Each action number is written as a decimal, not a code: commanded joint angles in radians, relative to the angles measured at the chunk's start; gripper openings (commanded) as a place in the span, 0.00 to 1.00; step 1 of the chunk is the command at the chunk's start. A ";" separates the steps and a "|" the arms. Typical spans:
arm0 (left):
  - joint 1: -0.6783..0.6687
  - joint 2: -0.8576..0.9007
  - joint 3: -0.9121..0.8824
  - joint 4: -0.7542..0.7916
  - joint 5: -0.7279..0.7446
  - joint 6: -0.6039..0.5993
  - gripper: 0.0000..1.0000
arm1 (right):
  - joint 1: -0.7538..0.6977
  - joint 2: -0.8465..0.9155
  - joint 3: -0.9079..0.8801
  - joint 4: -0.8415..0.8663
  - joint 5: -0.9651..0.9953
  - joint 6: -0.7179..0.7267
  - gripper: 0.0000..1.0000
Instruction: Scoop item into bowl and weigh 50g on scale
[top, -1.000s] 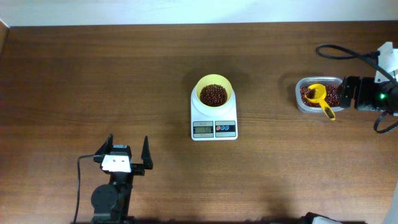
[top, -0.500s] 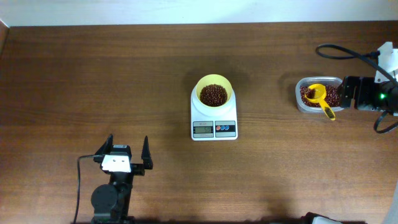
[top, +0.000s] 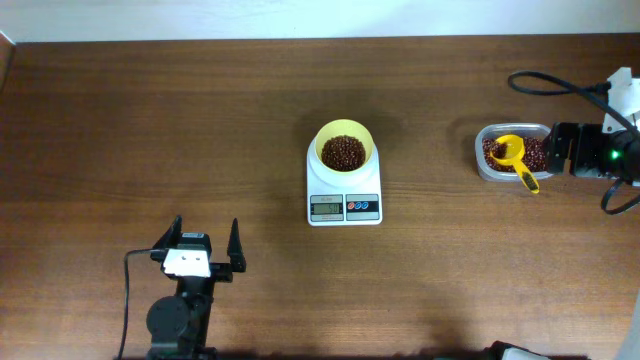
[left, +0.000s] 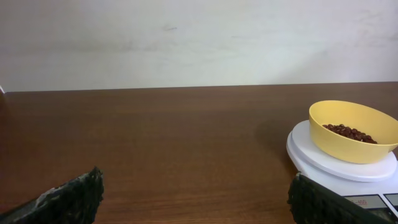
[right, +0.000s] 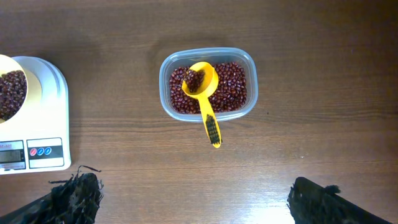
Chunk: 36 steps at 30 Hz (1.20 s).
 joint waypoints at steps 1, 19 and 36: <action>0.005 -0.006 -0.002 -0.008 0.004 -0.010 0.99 | -0.001 -0.034 0.003 0.006 0.001 0.004 0.99; 0.005 -0.006 -0.002 -0.008 0.004 -0.010 0.99 | 0.113 -0.707 -1.360 1.590 -0.189 0.004 0.99; 0.005 -0.006 -0.002 -0.008 0.004 -0.010 0.99 | 0.249 -1.259 -1.715 1.463 -0.058 0.008 0.99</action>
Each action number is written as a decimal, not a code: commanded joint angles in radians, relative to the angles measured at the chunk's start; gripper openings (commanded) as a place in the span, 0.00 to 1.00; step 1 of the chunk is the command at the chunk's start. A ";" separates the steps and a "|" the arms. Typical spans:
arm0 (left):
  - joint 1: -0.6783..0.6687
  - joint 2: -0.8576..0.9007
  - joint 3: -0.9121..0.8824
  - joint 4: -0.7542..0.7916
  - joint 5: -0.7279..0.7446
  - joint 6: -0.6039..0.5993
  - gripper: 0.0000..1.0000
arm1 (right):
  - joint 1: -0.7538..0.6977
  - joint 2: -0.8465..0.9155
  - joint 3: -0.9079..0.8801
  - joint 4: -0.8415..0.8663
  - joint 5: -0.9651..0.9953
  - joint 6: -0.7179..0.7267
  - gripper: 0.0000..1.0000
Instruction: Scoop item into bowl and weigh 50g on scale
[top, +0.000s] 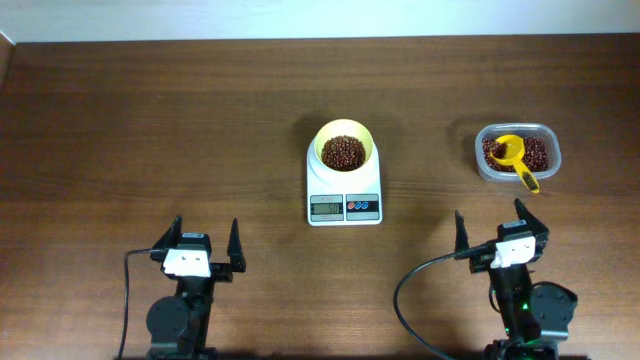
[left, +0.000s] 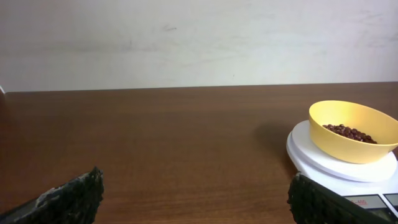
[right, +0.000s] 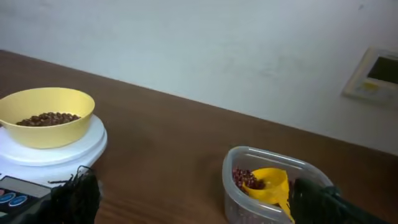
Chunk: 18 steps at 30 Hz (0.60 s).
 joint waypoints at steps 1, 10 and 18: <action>0.005 -0.006 -0.002 -0.007 0.004 -0.010 0.99 | 0.011 -0.084 -0.005 -0.068 0.024 0.008 0.99; 0.005 -0.006 -0.002 -0.007 0.004 -0.010 0.99 | 0.011 -0.219 -0.005 -0.242 0.034 0.034 0.99; 0.005 -0.006 -0.002 -0.007 0.004 -0.010 0.98 | 0.011 -0.219 -0.005 -0.242 0.035 0.034 0.99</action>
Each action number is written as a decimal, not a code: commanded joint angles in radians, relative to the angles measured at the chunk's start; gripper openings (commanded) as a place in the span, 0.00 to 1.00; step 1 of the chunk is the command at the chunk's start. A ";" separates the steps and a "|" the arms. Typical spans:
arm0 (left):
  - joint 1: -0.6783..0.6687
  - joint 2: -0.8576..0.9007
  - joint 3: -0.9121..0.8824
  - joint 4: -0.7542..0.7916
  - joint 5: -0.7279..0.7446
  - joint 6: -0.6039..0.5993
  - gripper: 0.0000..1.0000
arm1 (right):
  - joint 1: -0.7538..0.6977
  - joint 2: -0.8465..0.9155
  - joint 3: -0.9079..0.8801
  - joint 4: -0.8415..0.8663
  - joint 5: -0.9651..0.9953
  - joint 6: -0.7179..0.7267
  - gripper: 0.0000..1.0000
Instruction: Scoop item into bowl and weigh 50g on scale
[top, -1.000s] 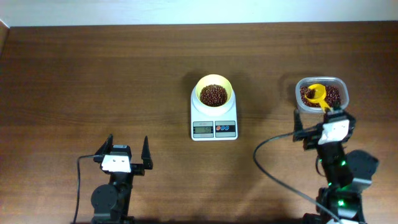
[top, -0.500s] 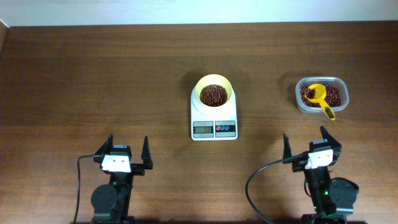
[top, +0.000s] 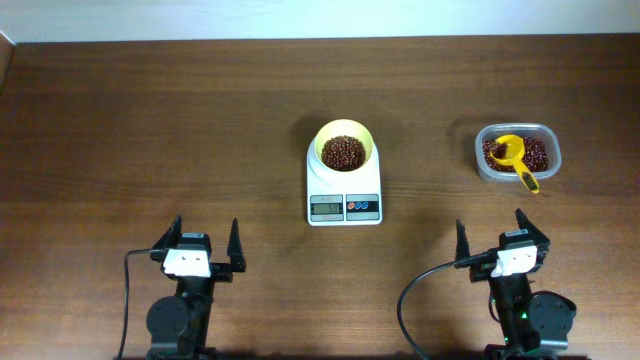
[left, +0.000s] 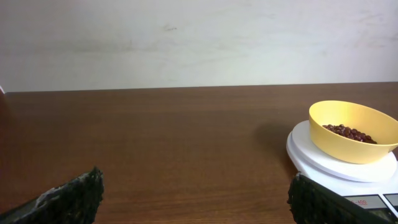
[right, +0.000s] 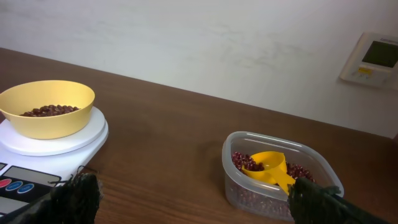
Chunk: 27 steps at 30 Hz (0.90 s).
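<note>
A yellow bowl (top: 345, 148) with red beans in it stands on the white scale (top: 344, 203) at the table's middle. To the right, a clear tub (top: 517, 152) of red beans holds the yellow scoop (top: 513, 155), its handle pointing over the near rim. Both arms stand at the near edge. My left gripper (top: 207, 243) is open and empty, with the bowl (left: 353, 130) off to its right. Open and empty too, my right gripper (top: 490, 236) faces the tub (right: 277, 174) and the bowl (right: 47, 108).
A white wall runs behind the table, with a small wall panel (right: 375, 60) at the right. A black cable (top: 425, 295) loops beside the right arm's base.
The right arm has settled slightly lower and nearer at the table's front edge; its view shows the tub and scale a little higher. The left arm, bowl, scoop and tub have not moved.
At first my right gripper was open by the tub at the far right, with the scoop lying in the beans. Then it stood open at the near edge, away from the tub. It stays there now. My left gripper was open and still throughout.
</note>
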 joint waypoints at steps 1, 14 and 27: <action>0.005 -0.006 -0.002 -0.008 0.004 -0.010 0.99 | 0.009 -0.011 -0.005 -0.009 0.013 0.011 0.99; 0.005 -0.006 -0.002 -0.008 0.004 -0.010 0.99 | 0.009 -0.011 -0.005 -0.021 0.185 0.236 0.98; 0.005 -0.006 -0.002 -0.008 0.004 -0.010 0.98 | 0.008 -0.011 -0.005 -0.021 0.185 0.237 0.99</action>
